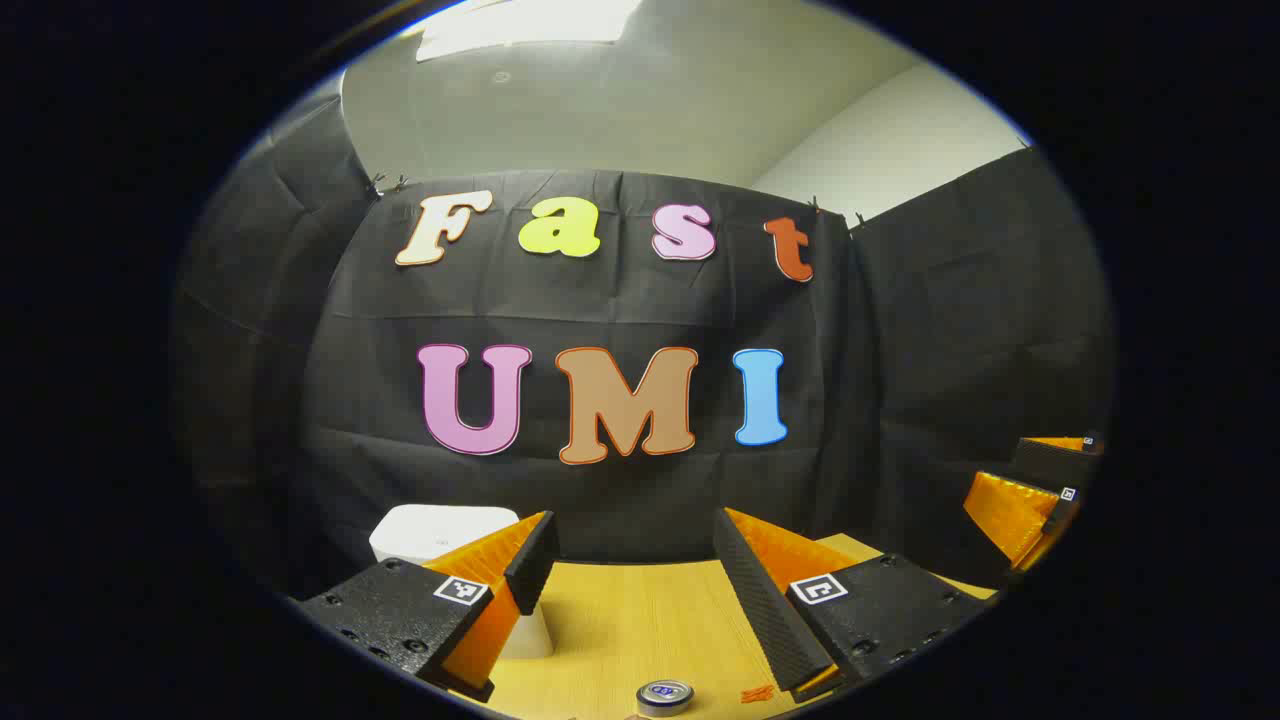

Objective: Press the lid of the desktop garbage bin to open it, pick up the crumpled paper on the desktop and throw it into the bin, then pick up the pop can on the desktop and drop it into the bin, and finally close the garbage bin lid.

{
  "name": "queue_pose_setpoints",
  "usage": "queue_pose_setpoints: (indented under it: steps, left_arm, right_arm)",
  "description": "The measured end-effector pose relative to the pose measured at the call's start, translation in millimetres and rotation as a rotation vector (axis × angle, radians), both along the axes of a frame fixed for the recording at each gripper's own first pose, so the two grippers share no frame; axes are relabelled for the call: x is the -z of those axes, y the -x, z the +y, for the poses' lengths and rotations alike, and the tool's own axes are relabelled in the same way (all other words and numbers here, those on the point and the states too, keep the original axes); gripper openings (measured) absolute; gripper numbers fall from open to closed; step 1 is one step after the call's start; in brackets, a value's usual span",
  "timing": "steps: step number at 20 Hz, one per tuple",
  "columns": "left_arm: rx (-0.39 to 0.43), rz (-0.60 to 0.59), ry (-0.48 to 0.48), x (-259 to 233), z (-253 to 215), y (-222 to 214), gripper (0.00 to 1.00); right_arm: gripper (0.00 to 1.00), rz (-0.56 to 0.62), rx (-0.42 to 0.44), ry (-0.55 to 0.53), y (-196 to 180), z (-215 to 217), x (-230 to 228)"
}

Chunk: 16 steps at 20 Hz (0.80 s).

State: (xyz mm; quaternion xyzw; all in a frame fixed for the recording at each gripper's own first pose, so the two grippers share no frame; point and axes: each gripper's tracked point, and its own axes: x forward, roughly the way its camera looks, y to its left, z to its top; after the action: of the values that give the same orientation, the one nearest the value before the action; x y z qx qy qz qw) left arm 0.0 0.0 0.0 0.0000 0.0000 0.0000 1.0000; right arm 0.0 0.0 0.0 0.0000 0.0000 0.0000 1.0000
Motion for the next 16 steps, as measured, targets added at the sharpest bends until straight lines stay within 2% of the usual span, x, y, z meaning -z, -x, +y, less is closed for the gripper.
queue_pose_setpoints:
  steps: [8,16]
  left_arm:
    - [-0.01,0.004,-0.014,-2.3,-9.5,-3.1,0.93]
    - [-0.037,-0.005,-0.049,-6.1,-12.5,-4.5,0.93]
  right_arm:
    - [0.96,0.002,-0.023,-0.012,-6.6,-7.3,-3.9]
    - [0.96,-0.006,-0.034,-0.076,-23.1,-22.8,-4.7]
